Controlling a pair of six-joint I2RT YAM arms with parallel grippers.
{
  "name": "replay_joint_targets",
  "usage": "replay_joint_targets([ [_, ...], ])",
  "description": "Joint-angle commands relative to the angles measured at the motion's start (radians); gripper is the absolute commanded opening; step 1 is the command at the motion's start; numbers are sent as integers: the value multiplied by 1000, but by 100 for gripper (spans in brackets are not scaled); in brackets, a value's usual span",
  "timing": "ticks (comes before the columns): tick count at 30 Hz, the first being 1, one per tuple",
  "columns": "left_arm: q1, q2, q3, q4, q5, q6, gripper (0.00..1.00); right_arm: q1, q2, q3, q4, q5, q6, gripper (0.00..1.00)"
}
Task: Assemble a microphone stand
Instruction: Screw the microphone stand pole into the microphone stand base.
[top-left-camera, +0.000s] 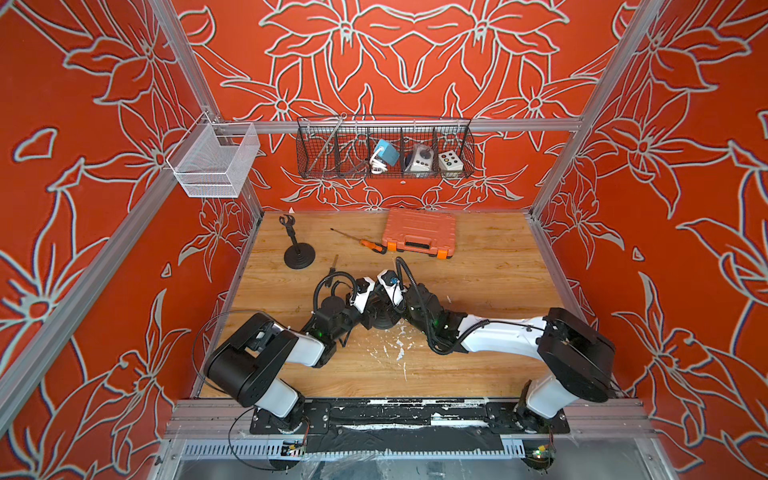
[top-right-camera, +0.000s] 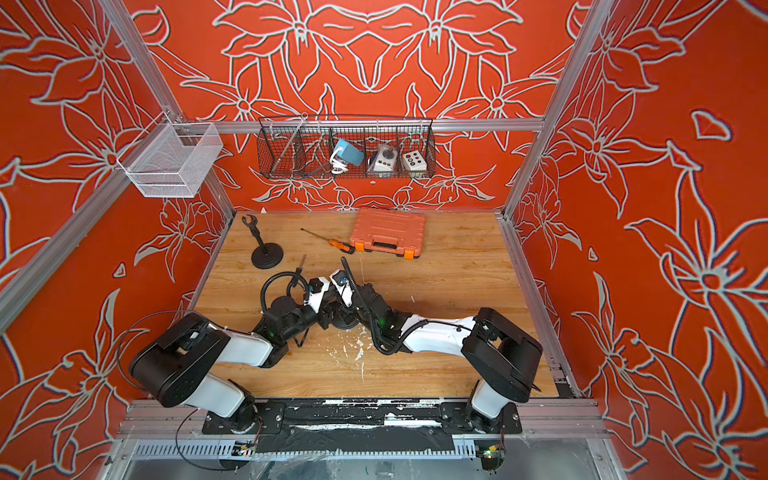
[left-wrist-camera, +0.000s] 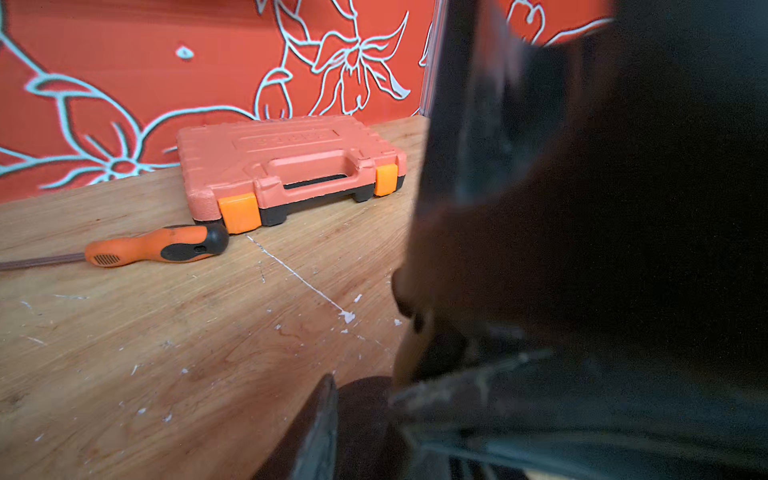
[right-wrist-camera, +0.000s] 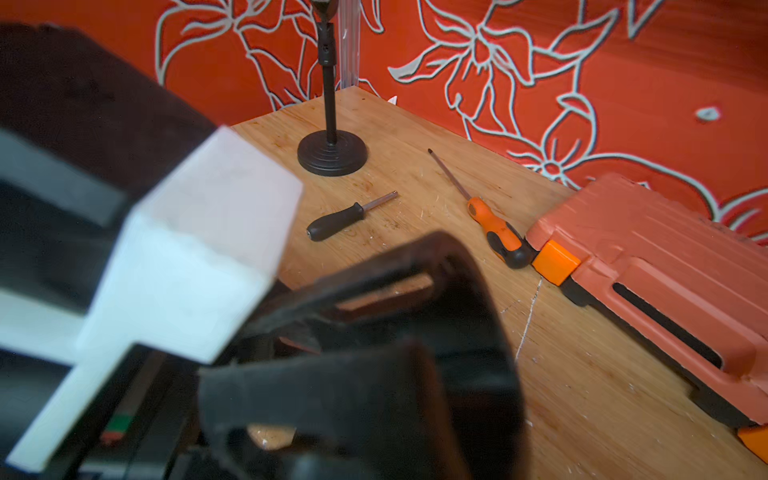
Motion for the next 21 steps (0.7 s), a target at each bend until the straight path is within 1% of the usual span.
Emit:
replay_joint_targets([
  [1, -4, 52, 4, 97, -2, -11, 38, 19, 25, -18, -39, 16, 54, 0],
  [5, -4, 93, 4, 139, -20, -6, 35, 19, 25, -19, -46, -7, 86, 0],
  [11, -4, 101, 40, 99, -10, 6, 34, 19, 21, -22, -49, -49, 102, 0],
  [13, -4, 99, 50, 83, -5, 10, 32, 19, 23, -26, -43, -66, 101, 0],
  [17, -4, 93, 59, 55, -1, 6, 23, 16, 19, -22, -56, -104, 98, 0],
  [19, -5, 95, 56, 55, -1, -3, 16, 15, 14, -21, -70, -113, 100, 0],
  [21, -6, 99, 55, 56, 2, -9, 14, 13, 7, -25, -77, -124, 101, 0],
])
